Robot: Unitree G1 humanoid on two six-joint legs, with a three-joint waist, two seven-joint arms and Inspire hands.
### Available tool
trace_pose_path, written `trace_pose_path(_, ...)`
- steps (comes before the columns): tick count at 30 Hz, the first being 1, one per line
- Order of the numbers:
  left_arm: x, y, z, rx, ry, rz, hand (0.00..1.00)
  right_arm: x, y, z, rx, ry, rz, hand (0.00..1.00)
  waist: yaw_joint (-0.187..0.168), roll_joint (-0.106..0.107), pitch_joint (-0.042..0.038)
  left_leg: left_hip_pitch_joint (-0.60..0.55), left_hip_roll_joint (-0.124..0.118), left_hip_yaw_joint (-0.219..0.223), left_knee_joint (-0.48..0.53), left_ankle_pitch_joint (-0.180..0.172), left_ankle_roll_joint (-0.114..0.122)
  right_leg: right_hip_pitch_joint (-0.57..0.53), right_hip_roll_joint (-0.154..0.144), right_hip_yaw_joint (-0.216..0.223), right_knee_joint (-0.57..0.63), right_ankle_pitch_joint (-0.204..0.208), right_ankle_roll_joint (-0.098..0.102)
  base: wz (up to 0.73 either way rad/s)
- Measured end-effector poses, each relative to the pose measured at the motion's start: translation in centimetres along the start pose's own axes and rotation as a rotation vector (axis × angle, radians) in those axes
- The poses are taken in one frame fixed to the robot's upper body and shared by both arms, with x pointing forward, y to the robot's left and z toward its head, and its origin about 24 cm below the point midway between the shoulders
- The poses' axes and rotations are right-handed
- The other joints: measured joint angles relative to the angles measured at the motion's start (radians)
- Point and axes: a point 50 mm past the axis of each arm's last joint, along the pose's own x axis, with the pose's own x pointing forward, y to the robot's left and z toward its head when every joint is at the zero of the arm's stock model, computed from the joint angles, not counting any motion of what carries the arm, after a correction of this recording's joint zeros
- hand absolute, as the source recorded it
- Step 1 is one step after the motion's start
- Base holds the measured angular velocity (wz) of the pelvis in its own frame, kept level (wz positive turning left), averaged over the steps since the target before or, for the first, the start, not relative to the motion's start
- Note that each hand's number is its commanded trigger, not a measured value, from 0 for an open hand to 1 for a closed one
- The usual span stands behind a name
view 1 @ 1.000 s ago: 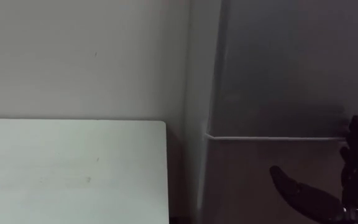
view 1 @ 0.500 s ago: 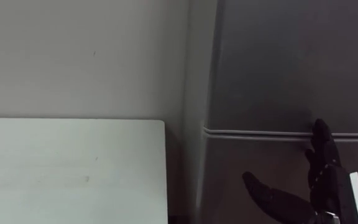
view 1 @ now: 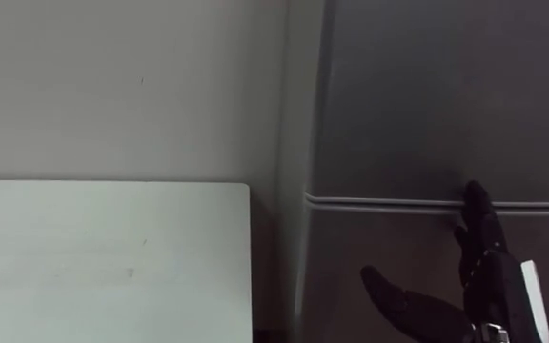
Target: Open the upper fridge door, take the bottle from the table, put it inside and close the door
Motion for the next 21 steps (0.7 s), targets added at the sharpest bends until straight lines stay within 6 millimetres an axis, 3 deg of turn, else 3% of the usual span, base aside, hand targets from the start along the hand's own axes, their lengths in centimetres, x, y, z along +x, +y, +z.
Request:
trace_pose_path(9, 0.0, 0.2, -0.2, -0.036, 0.008, 0.008, 0.00, 0.6, -1.8, -0.1, -0.008, 0.008, -0.007, 0.00, -0.011, -0.003, 0.0013, -0.005, 0.001, -0.007, 0.006, 0.001, 0.000, 0.001, -0.003, -0.001, 0.000, 0.000, 0.000, 0.02)
trace_pose_path(14, -0.2, 1.0, -0.4, -0.105, -0.010, 0.042, 0.00, 1.6, -5.0, 0.1, -0.067, 0.001, -0.129, 0.00, -0.024, -0.014, 0.0021, -0.009, -0.004, -0.021, 0.005, 0.007, 0.009, 0.006, -0.015, -0.024, 0.000, -0.004, 0.007, 0.17)
trace_pose_path(21, -0.6, 1.8, -2.7, -0.169, 0.057, 0.089, 0.00, 1.9, -10.0, 0.1, -0.158, 0.009, -0.409, 0.00, -0.044, -0.033, -0.0022, -0.013, -0.016, -0.049, -0.005, 0.008, 0.011, 0.017, -0.015, -0.054, -0.017, -0.004, 0.012, 0.12)
